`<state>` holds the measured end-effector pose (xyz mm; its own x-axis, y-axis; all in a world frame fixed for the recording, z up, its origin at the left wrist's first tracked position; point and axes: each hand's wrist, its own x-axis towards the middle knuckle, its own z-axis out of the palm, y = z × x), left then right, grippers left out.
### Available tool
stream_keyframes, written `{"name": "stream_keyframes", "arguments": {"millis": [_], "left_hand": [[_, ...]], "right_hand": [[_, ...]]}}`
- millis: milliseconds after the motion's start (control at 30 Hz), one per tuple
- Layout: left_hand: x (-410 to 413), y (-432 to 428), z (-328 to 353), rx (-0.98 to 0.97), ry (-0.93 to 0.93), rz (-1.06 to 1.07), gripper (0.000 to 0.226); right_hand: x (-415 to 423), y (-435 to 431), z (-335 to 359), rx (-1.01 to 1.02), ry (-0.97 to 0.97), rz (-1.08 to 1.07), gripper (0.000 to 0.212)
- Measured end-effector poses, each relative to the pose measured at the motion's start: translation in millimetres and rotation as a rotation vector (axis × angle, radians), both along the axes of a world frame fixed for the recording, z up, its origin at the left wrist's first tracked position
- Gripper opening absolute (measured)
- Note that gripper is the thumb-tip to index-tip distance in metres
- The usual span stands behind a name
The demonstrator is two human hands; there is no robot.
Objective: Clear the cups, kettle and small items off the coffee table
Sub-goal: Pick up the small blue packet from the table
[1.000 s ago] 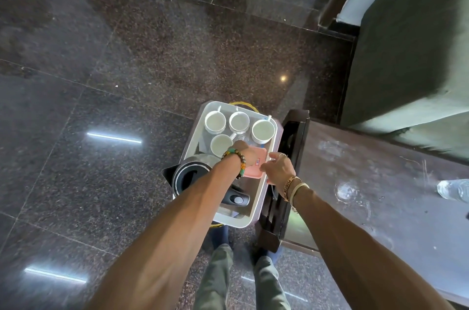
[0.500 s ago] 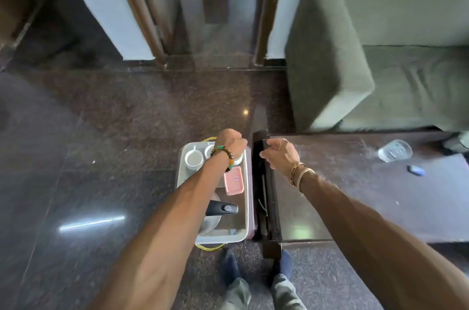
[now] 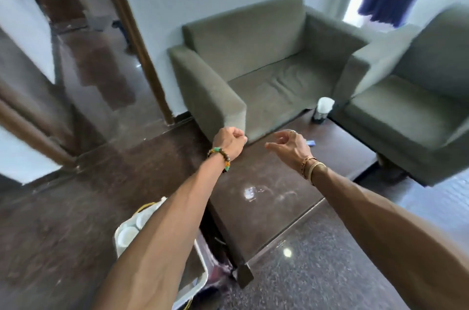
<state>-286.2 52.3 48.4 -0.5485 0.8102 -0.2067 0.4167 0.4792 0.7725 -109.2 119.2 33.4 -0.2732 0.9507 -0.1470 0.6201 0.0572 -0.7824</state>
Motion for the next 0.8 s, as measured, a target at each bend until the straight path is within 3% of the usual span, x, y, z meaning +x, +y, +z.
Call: {"name": "stream_keyframes", "arguments": {"millis": [200,433,800], "left_hand": [[114.2,39.5,-0.5,0.028,0.006,-0.102,0.007],[309.6,68.1,-14.1,0.034,-0.072,-0.31,0.009],[484.4,123.1,-8.8,0.003,0.012,-0.557,0.013]], "right_hand": [[126.8,13.3,0.1,-0.007,0.001,-0.158,0.049],[328.9,10.3,-5.8,-0.049,0.056,-0.383,0.051],[494.8,15.6,-7.9,-0.043,0.151,-0.691,0.05]]}}
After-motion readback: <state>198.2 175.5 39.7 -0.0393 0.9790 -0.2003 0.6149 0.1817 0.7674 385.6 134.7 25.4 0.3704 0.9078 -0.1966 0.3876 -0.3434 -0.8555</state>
